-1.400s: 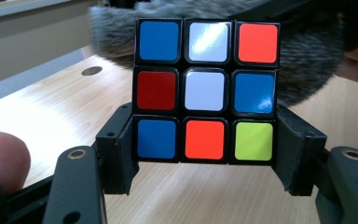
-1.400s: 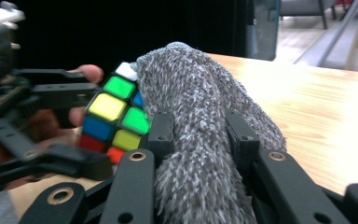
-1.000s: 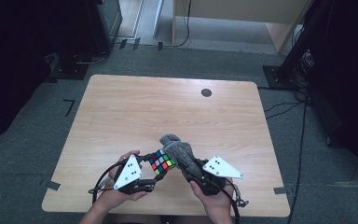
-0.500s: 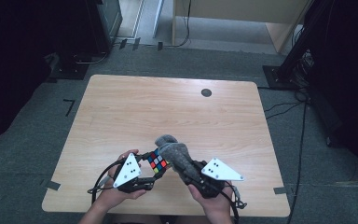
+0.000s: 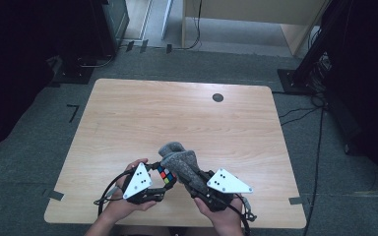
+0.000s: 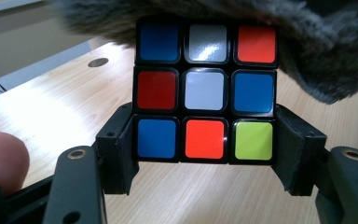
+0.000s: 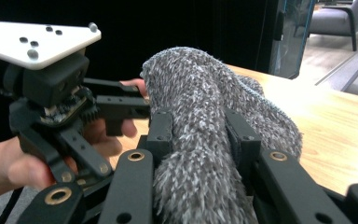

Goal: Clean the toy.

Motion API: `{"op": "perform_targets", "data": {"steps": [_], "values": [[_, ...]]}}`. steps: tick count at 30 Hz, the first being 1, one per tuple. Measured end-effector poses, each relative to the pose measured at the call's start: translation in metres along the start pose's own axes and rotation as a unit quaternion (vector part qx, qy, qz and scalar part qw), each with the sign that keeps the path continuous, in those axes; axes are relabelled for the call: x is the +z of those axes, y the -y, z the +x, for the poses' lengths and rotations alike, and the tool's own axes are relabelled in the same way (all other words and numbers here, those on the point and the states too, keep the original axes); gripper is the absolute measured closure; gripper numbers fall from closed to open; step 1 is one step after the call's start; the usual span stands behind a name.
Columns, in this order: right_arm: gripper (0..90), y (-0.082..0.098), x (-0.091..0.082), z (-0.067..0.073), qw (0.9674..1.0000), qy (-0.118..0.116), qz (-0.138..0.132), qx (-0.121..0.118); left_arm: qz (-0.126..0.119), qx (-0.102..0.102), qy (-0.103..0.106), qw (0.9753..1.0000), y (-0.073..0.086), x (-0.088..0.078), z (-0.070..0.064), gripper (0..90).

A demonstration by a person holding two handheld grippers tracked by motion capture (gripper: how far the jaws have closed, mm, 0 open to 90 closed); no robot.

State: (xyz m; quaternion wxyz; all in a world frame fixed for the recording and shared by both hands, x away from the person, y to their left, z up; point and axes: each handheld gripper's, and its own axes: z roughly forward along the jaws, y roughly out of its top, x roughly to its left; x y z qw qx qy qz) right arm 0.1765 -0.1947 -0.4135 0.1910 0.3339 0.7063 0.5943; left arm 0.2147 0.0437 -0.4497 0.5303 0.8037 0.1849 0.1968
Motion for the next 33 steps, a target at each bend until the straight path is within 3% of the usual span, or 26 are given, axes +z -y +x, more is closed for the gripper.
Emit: {"op": "perform_targets", "data": {"steps": [3, 5, 7, 12, 16, 19, 21, 24, 26, 28, 30, 31, 33], "values": [[68.4, 0.001, -0.002, -0.009, 0.9998, 0.011, -0.004, 0.019, -0.014, -0.010, 0.015, 0.9997, -0.002, -0.003, 0.001, 34.8], [68.4, 0.005, -0.003, -0.018, 0.9989, 0.037, 0.007, 0.028, -0.017, -0.014, 0.011, 0.9997, -0.003, -0.005, 0.004, 34.8], [68.4, 0.009, -0.002, -0.020, 0.9988, 0.030, 0.010, 0.038, -0.011, -0.016, 0.004, 0.9998, -0.002, -0.004, 0.006, 34.8], [67.9, 0.001, 0.001, -0.001, 0.9999, 0.011, 0.002, -0.006, -0.006, -0.015, -0.002, 0.9999, 0.000, -0.003, 0.005, 34.7], [67.9, 0.006, 0.000, -0.014, 0.9995, 0.020, 0.004, 0.025, -0.009, -0.011, -0.003, 0.9999, -0.002, -0.004, 0.004, 34.7], [68.0, 0.014, 0.001, -0.020, 0.9986, 0.044, 0.019, 0.025, 0.008, -0.005, -0.019, 0.9998, -0.001, -0.001, 0.004, 34.7], [68.0, 0.011, 0.000, -0.015, 0.9990, 0.042, 0.008, 0.010, 0.033, 0.004, -0.028, 0.9991, 0.000, 0.003, 0.004, 34.7], [67.9, 0.003, 0.000, 0.003, 0.9985, 0.030, -0.009, -0.044, 0.075, 0.018, -0.051, 0.9958, 0.000, 0.011, 0.000, 34.7], [67.9, 0.004, 0.005, 0.015, 0.9971, 0.020, 0.007, -0.073, 0.099, 0.030, -0.060, 0.9929, -0.001, 0.016, -0.005, 34.8], [67.7, 0.011, 0.015, 0.023, 0.9947, 0.015, 0.039, -0.094, 0.117, 0.055, -0.075, 0.9888, -0.003, 0.020, -0.011, 34.8], [67.6, 0.018, 0.023, 0.024, 0.9939, 0.005, 0.061, -0.092, 0.129, 0.093, -0.092, 0.9830, -0.004, 0.020, -0.018, 34.8], [67.6, 0.019, 0.025, 0.023, 0.9947, -0.006, 0.070, -0.075, 0.130, 0.109, -0.097, 0.9807, -0.004, 0.021, -0.021, 34.8], [67.7, 0.018, 0.025, 0.017, 0.9956, -0.034, 0.078, -0.037, 0.130, 0.126, -0.102, 0.9782, -0.004, 0.020, -0.023, 34.8]]}}
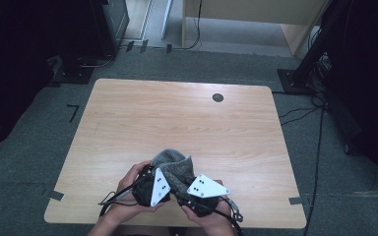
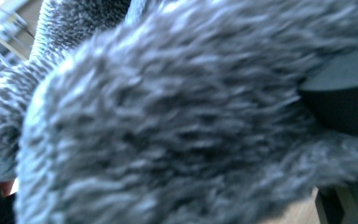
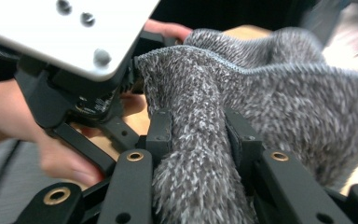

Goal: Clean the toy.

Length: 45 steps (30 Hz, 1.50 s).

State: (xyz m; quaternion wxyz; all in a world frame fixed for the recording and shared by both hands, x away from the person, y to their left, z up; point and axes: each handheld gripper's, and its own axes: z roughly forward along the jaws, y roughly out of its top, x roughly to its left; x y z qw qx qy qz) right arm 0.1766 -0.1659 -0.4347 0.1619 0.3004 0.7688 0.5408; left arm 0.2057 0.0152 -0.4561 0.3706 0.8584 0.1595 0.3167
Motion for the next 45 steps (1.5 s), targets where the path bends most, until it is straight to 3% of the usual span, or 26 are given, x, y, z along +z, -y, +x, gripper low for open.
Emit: {"op": "perform_targets", "data": {"steps": [1, 3, 5, 8, 9, 13, 16, 18, 21, 23, 24, 26, 28, 30, 32, 34, 37, 41, 43, 45], "values": [[67.7, -0.001, 0.000, -0.004, 0.9996, -0.019, 0.014, 0.013, 0.002, 0.004, 0.000, 1.0000, 0.000, 0.000, 0.000, 34.8], [68.6, -0.002, 0.000, -0.010, 0.9985, -0.036, 0.032, 0.026, -0.003, 0.003, 0.002, 1.0000, 0.001, 0.001, -0.001, 34.8], [69.1, -0.003, -0.005, -0.015, 0.9992, -0.016, 0.025, 0.028, -0.009, -0.002, 0.002, 1.0000, 0.000, 0.000, 0.000, 34.9], [69.1, -0.005, -0.015, -0.022, 0.9977, 0.055, -0.006, 0.038, -0.023, -0.008, 0.018, 0.9995, 0.000, -0.003, 0.001, 34.9], [69.0, -0.005, -0.016, -0.023, 0.9976, 0.059, -0.006, 0.036, -0.024, -0.009, 0.020, 0.9995, 0.000, -0.003, 0.001, 34.9], [67.9, -0.004, -0.013, -0.013, 0.9992, 0.032, -0.012, 0.019, -0.028, -0.017, 0.023, 0.9992, 0.003, -0.001, 0.002, 34.8], [67.9, -0.005, -0.011, -0.011, 0.9991, -0.010, -0.017, 0.037, -0.030, -0.022, 0.024, 0.9990, 0.004, -0.001, 0.004, 34.8], [67.9, -0.005, -0.009, -0.008, 0.9995, -0.016, -0.008, 0.025, -0.030, -0.018, 0.020, 0.9992, 0.003, -0.002, 0.003, 34.9], [68.2, -0.006, -0.010, -0.014, 0.9997, 0.009, -0.005, 0.023, -0.031, -0.015, 0.018, 0.9992, 0.003, -0.002, 0.003, 34.9], [68.0, -0.005, -0.014, -0.021, 0.9982, 0.054, -0.008, 0.024, -0.042, -0.023, 0.026, 0.9985, 0.003, -0.005, 0.005, 34.9], [67.6, -0.005, -0.016, -0.026, 0.9974, 0.064, -0.007, 0.031, -0.045, -0.025, 0.025, 0.9984, 0.003, -0.005, 0.006, 34.8], [67.6, -0.004, -0.021, -0.030, 0.9968, 0.057, -0.022, 0.051, -0.048, -0.031, 0.026, 0.9980, 0.003, -0.006, 0.008, 34.9], [67.6, -0.007, -0.025, -0.028, 0.9967, 0.053, -0.040, 0.046, -0.043, -0.029, 0.027, 0.9983, 0.003, -0.005, 0.008, 34.8], [67.6, -0.009, -0.024, -0.020, 0.9975, 0.025, -0.051, 0.041, -0.036, -0.024, 0.026, 0.9987, 0.003, -0.003, 0.006, 34.8], [67.5, -0.009, -0.015, -0.007, 0.9995, 0.013, -0.027, 0.005, -0.037, -0.021, 0.026, 0.9987, 0.002, -0.003, 0.004, 34.8], [67.5, -0.007, -0.008, 0.001, 0.9995, 0.020, -0.009, -0.020, -0.037, -0.014, 0.021, 0.9990, 0.001, -0.004, 0.002, 34.8], [68.3, -0.008, -0.009, -0.002, 0.9996, 0.025, -0.011, -0.012, -0.039, -0.015, 0.019, 0.9989, 0.001, -0.005, 0.003, 34.9], [68.1, -0.008, -0.017, -0.012, 0.9955, 0.094, -0.010, -0.011, -0.047, -0.017, 0.025, 0.9985, 0.001, -0.006, 0.004, 34.9], [68.0, -0.008, -0.020, -0.013, 0.9966, 0.079, -0.023, -0.006, -0.047, -0.018, 0.025, 0.9984, 0.001, -0.006, 0.004, 34.8], [67.9, -0.010, -0.019, -0.003, 0.9971, 0.060, -0.037, -0.028, -0.042, -0.015, 0.024, 0.9987, 0.001, -0.004, 0.003, 34.8]]}}
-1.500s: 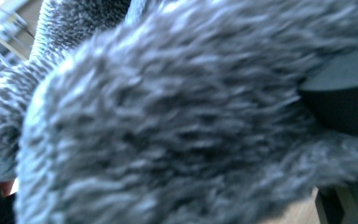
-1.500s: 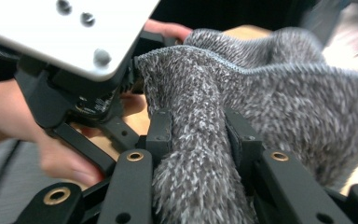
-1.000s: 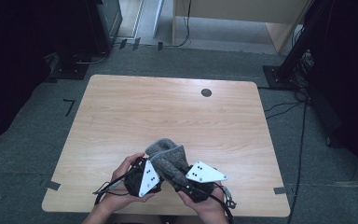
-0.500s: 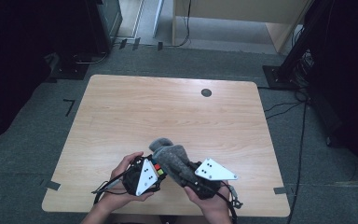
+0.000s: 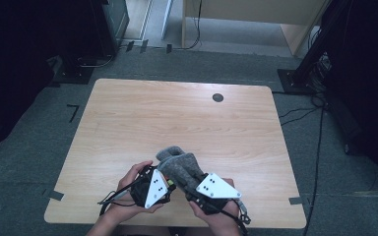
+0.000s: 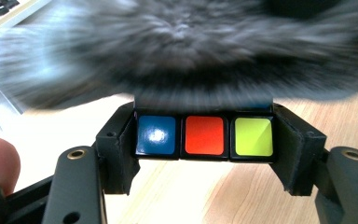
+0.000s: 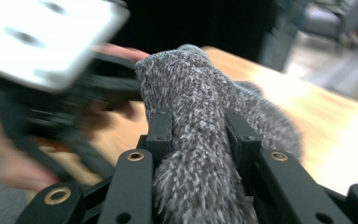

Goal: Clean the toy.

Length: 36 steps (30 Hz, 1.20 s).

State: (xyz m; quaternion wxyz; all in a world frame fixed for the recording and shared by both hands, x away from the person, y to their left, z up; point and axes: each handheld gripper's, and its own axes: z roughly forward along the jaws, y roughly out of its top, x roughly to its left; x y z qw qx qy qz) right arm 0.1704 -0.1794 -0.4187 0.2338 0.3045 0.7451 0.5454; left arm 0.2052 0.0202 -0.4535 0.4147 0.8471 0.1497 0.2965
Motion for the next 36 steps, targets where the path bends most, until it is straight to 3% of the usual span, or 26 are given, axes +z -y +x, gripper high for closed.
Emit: {"op": "perform_targets", "data": {"steps": [2, 5, 8, 10, 11, 12, 14, 17, 22, 24, 26, 28, 30, 32, 34, 36], "values": [[67.7, -0.003, 0.002, 0.012, 0.9993, -0.031, -0.004, -0.020, -0.002, -0.001, 0.000, 1.0000, 0.000, -0.001, 0.000, 34.8], [67.8, -0.001, 0.007, 0.020, 0.9983, -0.027, 0.013, -0.049, -0.022, -0.011, 0.007, 0.9997, -0.002, -0.006, 0.002, 34.9], [68.1, -0.002, 0.002, 0.005, 0.9996, -0.016, -0.001, -0.022, -0.030, -0.015, 0.011, 0.9994, 0.000, -0.008, 0.006, 34.9], [68.0, -0.005, -0.006, -0.008, 0.9997, 0.019, -0.012, 0.009, -0.058, -0.033, 0.032, 0.9972, 0.003, -0.012, 0.010, 34.8], [68.0, -0.005, -0.009, -0.015, 0.9991, 0.018, -0.022, 0.031, -0.076, -0.041, 0.041, 0.9954, 0.003, -0.015, 0.012, 34.8], [67.8, -0.005, -0.012, -0.019, 0.9983, 0.010, -0.031, 0.048, -0.089, -0.043, 0.044, 0.9941, 0.003, -0.017, 0.012, 34.8], [67.6, -0.004, -0.014, -0.023, 0.9972, -0.016, -0.043, 0.059, -0.100, -0.040, 0.042, 0.9933, 0.002, -0.019, 0.012, 34.8], [67.5, -0.001, -0.013, -0.029, 0.9945, -0.031, -0.053, 0.085, -0.117, -0.054, 0.050, 0.9904, 0.003, -0.023, 0.016, 34.8], [67.4, 0.008, -0.010, -0.043, 0.9954, 0.003, -0.014, 0.094, -0.135, -0.076, 0.062, 0.9860, 0.006, -0.025, 0.023, 34.8], [67.4, 0.007, -0.012, -0.044, 0.9940, -0.003, -0.026, 0.106, -0.127, -0.066, 0.059, 0.9880, 0.007, -0.022, 0.021, 34.8], [67.2, 0.001, -0.016, -0.039, 0.9931, -0.028, -0.050, 0.102, -0.116, -0.057, 0.056, 0.9900, 0.008, -0.019, 0.018, 34.8], [67.2, -0.005, -0.016, -0.030, 0.9941, -0.042, -0.055, 0.083, -0.120, -0.058, 0.060, 0.9893, 0.006, -0.020, 0.017, 34.8], [67.1, -0.006, -0.015, -0.026, 0.9948, -0.037, -0.053, 0.078, -0.127, -0.065, 0.063, 0.9877, 0.005, -0.022, 0.019, 34.8], [67.4, -0.002, -0.014, -0.032, 0.9927, -0.035, -0.053, 0.103, -0.139, -0.077, 0.068, 0.9850, 0.005, -0.026, 0.022, 34.8], [67.6, 0.005, -0.012, -0.039, 0.9936, -0.014, -0.037, 0.106, -0.150, -0.092, 0.071, 0.9818, 0.006, -0.029, 0.028, 34.8], [67.7, 0.009, -0.012, -0.044, 0.9922, -0.009, -0.032, 0.120, -0.156, -0.098, 0.071, 0.9803, 0.007, -0.030, 0.031, 34.8]]}}
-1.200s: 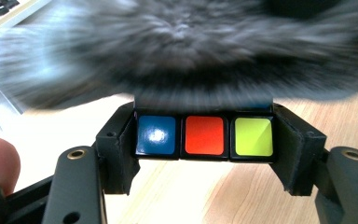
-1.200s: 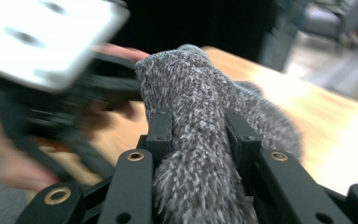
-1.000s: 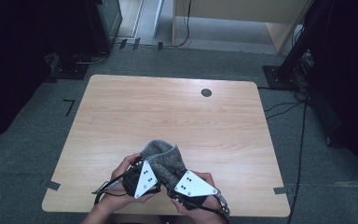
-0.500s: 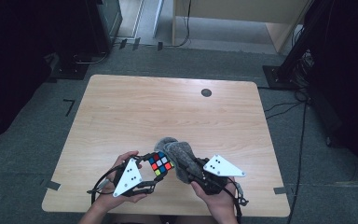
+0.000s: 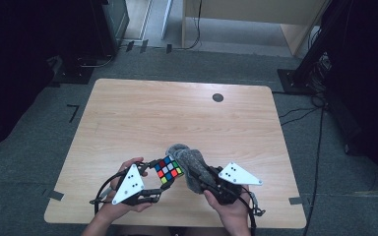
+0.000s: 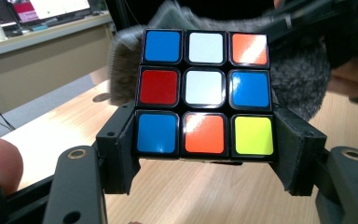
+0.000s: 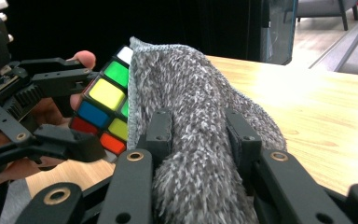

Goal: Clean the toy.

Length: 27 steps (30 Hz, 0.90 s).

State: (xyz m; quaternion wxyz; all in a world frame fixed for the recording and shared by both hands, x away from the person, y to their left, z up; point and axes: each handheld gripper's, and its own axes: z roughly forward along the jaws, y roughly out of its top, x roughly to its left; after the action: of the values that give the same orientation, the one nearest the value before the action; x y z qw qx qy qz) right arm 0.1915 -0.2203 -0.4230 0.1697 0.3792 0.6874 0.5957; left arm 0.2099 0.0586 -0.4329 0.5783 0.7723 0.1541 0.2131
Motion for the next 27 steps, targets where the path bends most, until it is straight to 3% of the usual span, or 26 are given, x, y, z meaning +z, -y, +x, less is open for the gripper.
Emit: {"op": "perform_targets", "data": {"steps": [2, 5, 6, 8, 12, 15, 18, 20, 22, 24, 26, 27], "values": [[67.7, -0.003, -0.003, 0.003, 0.9999, -0.009, -0.014, 0.000, 0.006, 0.006, -0.001, 1.0000, 0.002, 0.001, 0.000, 34.8], [67.6, -0.013, -0.008, 0.017, 0.9977, -0.052, -0.042, -0.012, 0.010, 0.010, 0.004, 0.9999, 0.002, 0.004, -0.003, 34.8], [67.6, -0.015, -0.008, 0.020, 0.9975, -0.055, -0.040, -0.018, 0.008, 0.009, 0.006, 0.9999, 0.002, 0.004, -0.004, 34.8], [67.6, -0.013, -0.005, 0.021, 0.9977, -0.054, -0.034, -0.021, 0.006, 0.009, 0.006, 0.9999, 0.000, 0.004, -0.005, 34.8], [68.0, 0.001, 0.001, -0.001, 0.9994, -0.022, -0.013, 0.023, -0.005, -0.005, 0.009, 0.9999, -0.001, -0.001, 0.000, 34.8], [68.0, 0.004, -0.001, -0.009, 0.9986, -0.018, -0.013, 0.049, -0.011, -0.011, 0.013, 0.9998, -0.001, -0.002, 0.002, 34.8], [67.8, -0.008, -0.008, 0.004, 0.9970, -0.054, -0.048, 0.029, 0.000, 0.000, 0.012, 0.9999, 0.000, 0.002, -0.002, 34.8], [67.7, -0.013, -0.009, 0.015, 0.9954, -0.078, -0.054, 0.011, 0.001, 0.002, 0.017, 0.9999, -0.001, 0.003, -0.004, 34.8], [67.5, -0.012, -0.006, 0.018, 0.9964, -0.072, -0.044, -0.003, 0.004, 0.005, 0.013, 0.9999, -0.002, 0.002, -0.005, 34.8], [67.7, -0.007, -0.004, 0.011, 0.9975, -0.059, -0.038, 0.014, -0.004, -0.005, 0.014, 0.9999, -0.002, -0.001, -0.001, 34.8], [68.0, -0.001, -0.003, 0.003, 0.9996, -0.015, -0.023, 0.009, -0.018, -0.020, 0.012, 0.9996, -0.003, -0.004, 0.003, 34.8], [68.0, 0.001, -0.004, 0.001, 0.9995, -0.007, -0.029, 0.008, -0.024, -0.029, 0.008, 0.9993, -0.004, -0.006, 0.006, 34.8]]}}
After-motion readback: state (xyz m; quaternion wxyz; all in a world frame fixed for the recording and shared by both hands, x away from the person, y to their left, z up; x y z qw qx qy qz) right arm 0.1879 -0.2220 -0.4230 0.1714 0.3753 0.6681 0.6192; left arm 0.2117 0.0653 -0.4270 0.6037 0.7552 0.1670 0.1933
